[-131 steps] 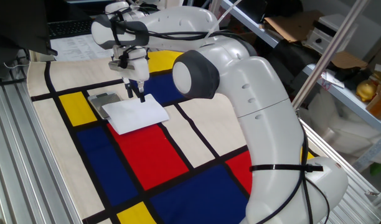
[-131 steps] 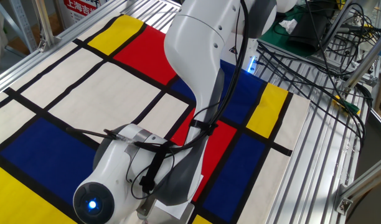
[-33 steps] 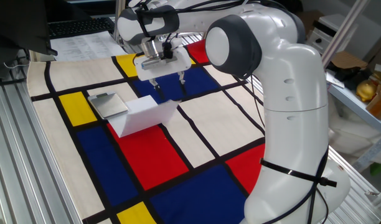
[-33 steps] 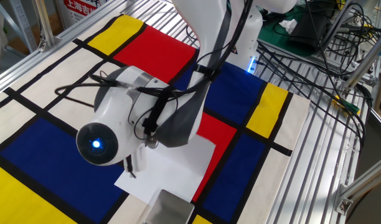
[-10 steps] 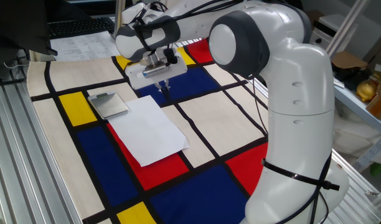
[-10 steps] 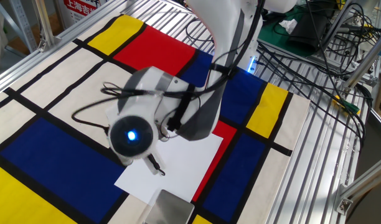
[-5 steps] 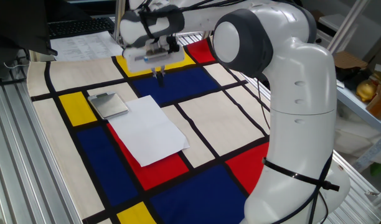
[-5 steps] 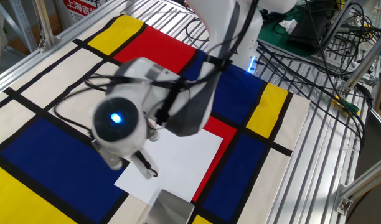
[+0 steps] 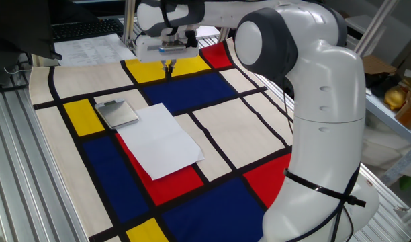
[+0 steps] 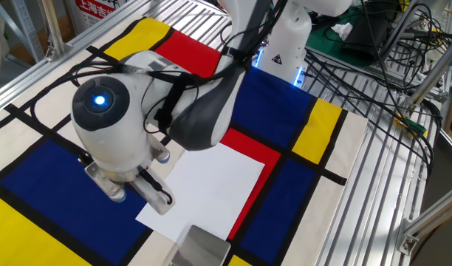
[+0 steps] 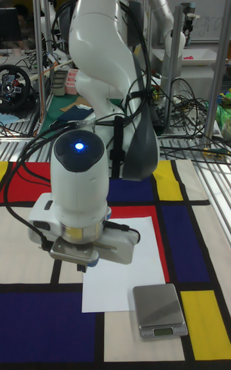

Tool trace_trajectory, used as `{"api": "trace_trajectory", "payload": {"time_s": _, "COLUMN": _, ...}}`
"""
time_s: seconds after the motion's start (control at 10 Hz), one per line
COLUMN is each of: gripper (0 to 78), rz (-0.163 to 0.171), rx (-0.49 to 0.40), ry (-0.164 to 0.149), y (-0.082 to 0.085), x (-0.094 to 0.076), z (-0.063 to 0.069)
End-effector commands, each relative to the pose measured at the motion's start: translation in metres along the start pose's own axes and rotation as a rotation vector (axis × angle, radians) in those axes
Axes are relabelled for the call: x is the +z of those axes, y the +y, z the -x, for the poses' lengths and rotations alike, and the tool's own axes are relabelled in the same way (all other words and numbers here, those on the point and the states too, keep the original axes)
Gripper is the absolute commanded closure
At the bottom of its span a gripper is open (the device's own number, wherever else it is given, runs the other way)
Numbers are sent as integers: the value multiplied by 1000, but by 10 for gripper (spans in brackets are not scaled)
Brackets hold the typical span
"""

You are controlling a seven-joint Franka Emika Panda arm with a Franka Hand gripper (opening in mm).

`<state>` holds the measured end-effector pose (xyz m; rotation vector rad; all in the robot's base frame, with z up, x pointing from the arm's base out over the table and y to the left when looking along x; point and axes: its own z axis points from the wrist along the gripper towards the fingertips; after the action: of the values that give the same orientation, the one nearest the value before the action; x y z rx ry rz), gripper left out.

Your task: Unfold a piece of paper

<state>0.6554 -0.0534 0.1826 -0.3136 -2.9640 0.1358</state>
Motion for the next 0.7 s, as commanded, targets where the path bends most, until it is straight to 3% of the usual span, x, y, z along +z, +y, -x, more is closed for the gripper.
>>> {"api": "trace_trajectory", "payload": {"time_s": 0.1, "gripper": 764, "rz": 77, "rx": -65, "ry": -77, "y": -2, "x": -16, "z": 15}}
{"api": "trace_trajectory", "payload": {"time_s": 0.5, "gripper": 764, "rz": 80, "rx": -106, "ry": -76, "y": -2, "x": -17, "z": 15}}
{"api": "trace_trajectory", "payload": {"time_s": 0.7, "gripper": 764, "rz": 77, "rx": -103, "ry": -73, "y": -14, "x": -34, "z": 6}}
